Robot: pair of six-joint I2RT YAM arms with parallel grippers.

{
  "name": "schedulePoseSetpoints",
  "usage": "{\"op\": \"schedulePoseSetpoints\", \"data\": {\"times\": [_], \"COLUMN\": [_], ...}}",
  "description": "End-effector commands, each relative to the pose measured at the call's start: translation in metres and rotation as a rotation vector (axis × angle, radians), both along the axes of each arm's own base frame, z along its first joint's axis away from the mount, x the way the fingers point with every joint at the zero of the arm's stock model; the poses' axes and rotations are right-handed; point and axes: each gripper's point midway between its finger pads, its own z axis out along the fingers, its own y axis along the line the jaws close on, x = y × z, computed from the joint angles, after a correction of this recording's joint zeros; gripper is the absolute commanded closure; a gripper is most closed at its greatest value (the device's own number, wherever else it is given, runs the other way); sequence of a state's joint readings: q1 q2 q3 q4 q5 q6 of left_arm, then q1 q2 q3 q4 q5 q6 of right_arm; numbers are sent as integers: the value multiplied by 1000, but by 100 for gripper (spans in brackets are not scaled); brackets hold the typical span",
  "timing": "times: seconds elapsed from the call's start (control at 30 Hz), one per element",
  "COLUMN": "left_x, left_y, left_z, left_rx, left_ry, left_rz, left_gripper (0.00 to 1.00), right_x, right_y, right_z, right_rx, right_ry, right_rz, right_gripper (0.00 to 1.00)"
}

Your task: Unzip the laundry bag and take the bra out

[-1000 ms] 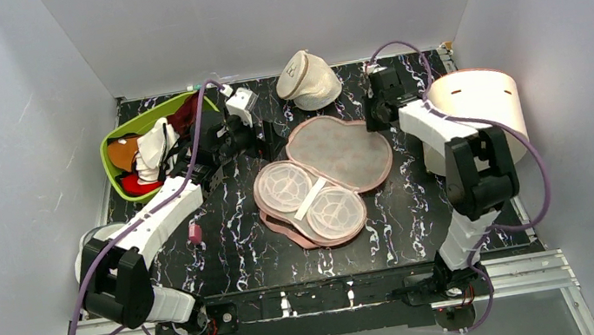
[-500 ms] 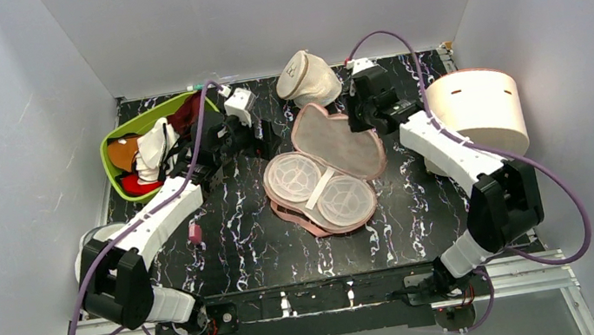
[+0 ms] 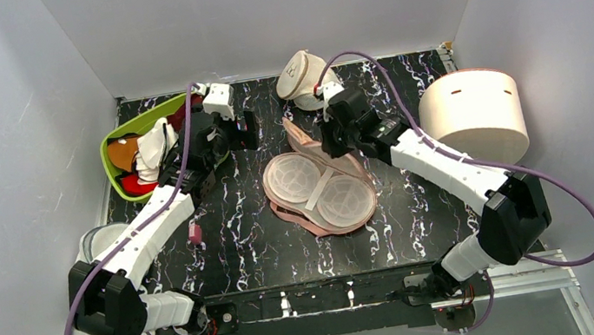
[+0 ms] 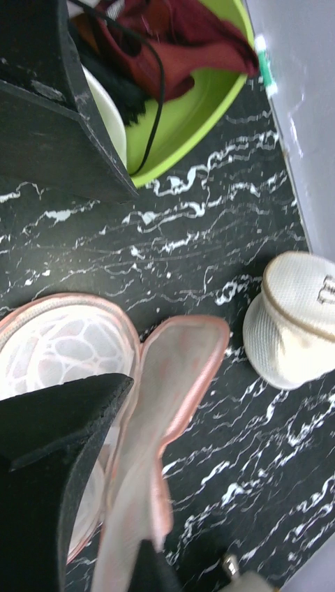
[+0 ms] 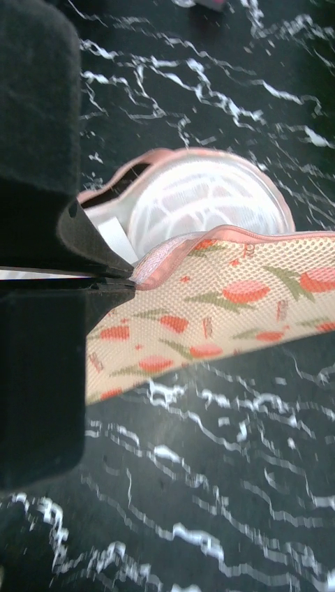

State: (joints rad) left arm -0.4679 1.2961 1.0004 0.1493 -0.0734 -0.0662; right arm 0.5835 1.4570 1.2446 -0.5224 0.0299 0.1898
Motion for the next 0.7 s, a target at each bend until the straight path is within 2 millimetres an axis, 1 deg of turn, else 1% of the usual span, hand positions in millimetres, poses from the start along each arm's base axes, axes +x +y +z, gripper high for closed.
{"op": "schedulePoseSetpoints", "data": {"times": [0.0, 0.07, 0.17, 0.27, 0.4, 0.53, 0.67], "left_x": [1, 1, 1, 1, 0, 1, 1], "left_y": [12, 12, 12, 12, 10, 10, 9], "left_z": [16, 16, 16, 15, 15, 13, 10], "left_rx": [12, 11, 11, 10, 7, 11, 11], "left_ry": [-49, -50, -51, -48, -48, -44, -38], "left_rz": [57, 54, 55, 52, 44, 47, 43], "left_gripper": [9, 8, 8, 8, 8, 8, 8], "right_x": [-26, -39, -55, -67, -78, -86, -90], "right_y": [33, 46, 57, 61, 61, 62, 63], "right_z": [0, -14, -38, -59, -85, -99, -101], "right_rx": [144, 202, 247, 262, 255, 267, 273], "right_ry": [48, 105, 176, 247, 316, 355, 367], "right_rz": [101, 142, 164, 184, 184, 193, 204], "right_gripper": [100, 100, 100, 100, 100, 100, 100]}}
